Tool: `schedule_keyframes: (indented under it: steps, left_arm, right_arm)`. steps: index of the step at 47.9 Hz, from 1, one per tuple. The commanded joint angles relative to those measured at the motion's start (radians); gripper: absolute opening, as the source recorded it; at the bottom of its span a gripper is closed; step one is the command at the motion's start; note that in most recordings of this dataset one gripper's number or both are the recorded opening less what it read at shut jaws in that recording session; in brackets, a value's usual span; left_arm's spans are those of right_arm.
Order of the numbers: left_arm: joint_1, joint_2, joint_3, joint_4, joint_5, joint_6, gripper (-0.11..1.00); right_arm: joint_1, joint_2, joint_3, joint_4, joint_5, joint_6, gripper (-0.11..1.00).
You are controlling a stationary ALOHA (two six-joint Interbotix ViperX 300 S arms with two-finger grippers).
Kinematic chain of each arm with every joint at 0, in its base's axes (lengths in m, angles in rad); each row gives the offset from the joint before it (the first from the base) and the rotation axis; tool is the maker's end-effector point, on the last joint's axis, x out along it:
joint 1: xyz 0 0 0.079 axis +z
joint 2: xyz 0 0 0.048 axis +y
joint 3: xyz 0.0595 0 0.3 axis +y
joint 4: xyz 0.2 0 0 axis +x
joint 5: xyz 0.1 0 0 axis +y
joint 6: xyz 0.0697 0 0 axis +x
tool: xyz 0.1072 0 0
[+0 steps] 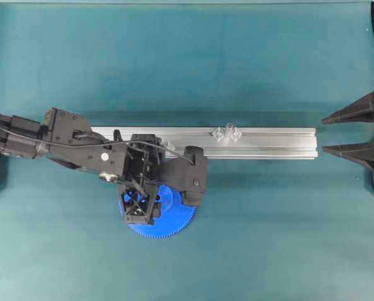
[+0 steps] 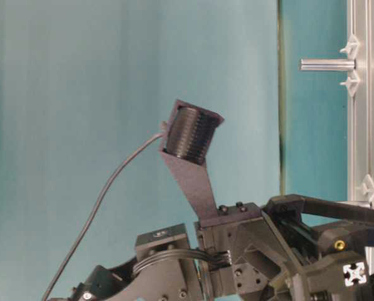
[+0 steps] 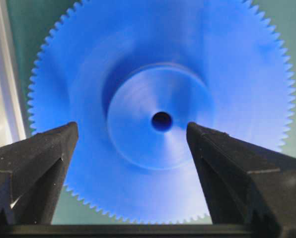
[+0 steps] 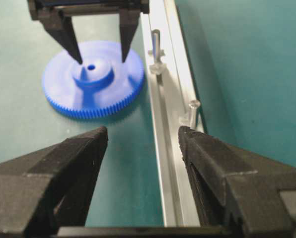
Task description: Insert the large gear onto the shaft.
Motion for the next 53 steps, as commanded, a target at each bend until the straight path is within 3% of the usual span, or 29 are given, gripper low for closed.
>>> schedule_keyframes:
  steps: [1,53]
  left_arm:
    - [-0.011,-0.014,-0.028,0.002,0.002,0.0,0.91]
    - [-0.028,0.029,-0.037,0.0,0.003,-0.015,0.91]
  right_arm:
    - [-0.002,0.008,-0.015,-0.002,-0.009,0.009,0.71]
    - [-0.002,0.008,-0.014,0.003,-0.025,0.011,0.71]
